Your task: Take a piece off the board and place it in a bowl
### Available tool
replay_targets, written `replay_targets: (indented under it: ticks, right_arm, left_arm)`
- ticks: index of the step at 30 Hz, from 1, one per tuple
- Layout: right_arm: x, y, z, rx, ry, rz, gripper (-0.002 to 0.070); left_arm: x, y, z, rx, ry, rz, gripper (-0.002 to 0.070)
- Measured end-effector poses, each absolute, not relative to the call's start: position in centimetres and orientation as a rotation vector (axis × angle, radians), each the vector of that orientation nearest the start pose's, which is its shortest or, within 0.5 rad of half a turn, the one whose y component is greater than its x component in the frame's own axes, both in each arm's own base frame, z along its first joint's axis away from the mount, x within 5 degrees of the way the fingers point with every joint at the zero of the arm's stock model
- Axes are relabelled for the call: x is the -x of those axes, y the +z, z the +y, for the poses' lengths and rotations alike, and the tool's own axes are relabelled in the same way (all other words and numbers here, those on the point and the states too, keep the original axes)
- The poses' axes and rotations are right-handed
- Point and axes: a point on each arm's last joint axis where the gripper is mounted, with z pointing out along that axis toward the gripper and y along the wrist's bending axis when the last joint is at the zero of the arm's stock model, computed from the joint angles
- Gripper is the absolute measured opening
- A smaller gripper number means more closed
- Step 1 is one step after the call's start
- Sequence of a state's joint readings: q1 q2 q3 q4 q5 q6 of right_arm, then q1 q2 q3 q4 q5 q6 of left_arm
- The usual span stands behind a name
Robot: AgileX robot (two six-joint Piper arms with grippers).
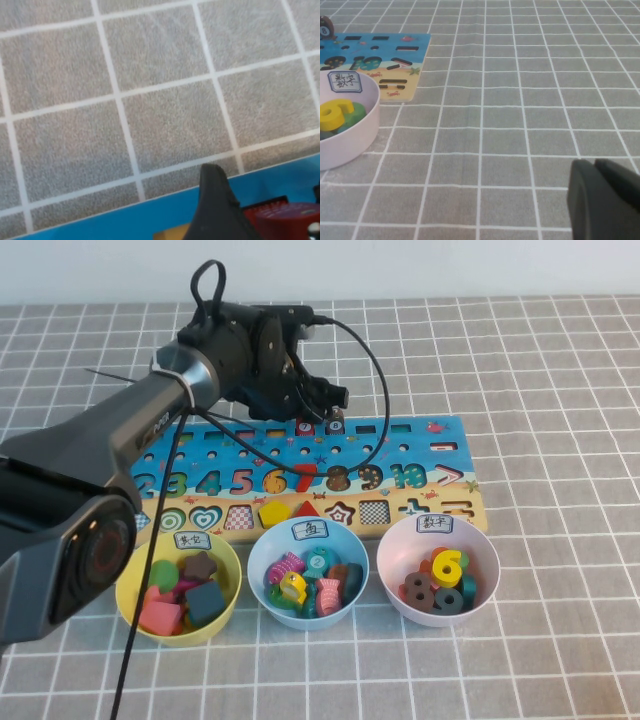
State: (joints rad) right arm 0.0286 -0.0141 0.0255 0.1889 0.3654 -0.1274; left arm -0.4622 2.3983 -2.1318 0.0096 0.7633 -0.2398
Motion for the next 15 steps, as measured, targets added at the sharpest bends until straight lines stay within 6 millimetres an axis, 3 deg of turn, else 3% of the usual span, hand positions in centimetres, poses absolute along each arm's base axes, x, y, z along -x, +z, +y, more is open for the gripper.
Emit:
replay_targets:
  ticks: [15]
  right_arm:
    - [-5.24, 17.30, 0.76, 0.028, 0.116, 1.855, -0.0017]
  left_arm:
    - [-48.39, 18.17, -24.12, -0.289, -0.275, 2.513, 0.0361]
